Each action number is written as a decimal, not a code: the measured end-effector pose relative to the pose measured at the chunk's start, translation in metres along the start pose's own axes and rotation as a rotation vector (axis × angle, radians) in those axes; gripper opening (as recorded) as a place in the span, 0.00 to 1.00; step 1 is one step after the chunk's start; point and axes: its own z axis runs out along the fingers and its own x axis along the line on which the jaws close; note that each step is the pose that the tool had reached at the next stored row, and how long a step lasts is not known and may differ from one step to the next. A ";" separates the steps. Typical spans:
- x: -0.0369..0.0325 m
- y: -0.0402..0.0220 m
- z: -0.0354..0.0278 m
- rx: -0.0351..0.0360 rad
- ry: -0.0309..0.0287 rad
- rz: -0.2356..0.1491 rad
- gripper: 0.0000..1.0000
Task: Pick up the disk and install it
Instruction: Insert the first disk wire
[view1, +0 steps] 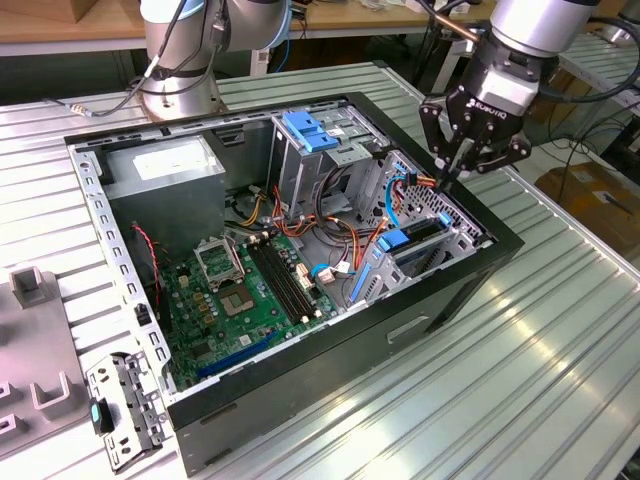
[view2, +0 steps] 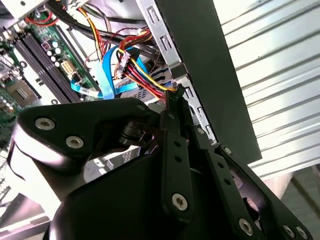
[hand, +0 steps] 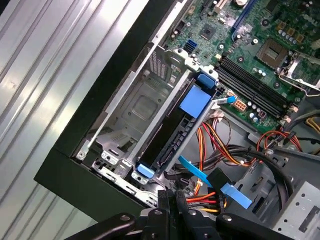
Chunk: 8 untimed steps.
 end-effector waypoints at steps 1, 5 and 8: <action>0.0000 0.0000 0.0001 -0.0004 0.0000 0.027 0.16; -0.0034 0.0055 0.0002 -0.0005 -0.0001 0.038 0.16; -0.0037 0.0059 0.0014 -0.0013 -0.0002 0.102 0.16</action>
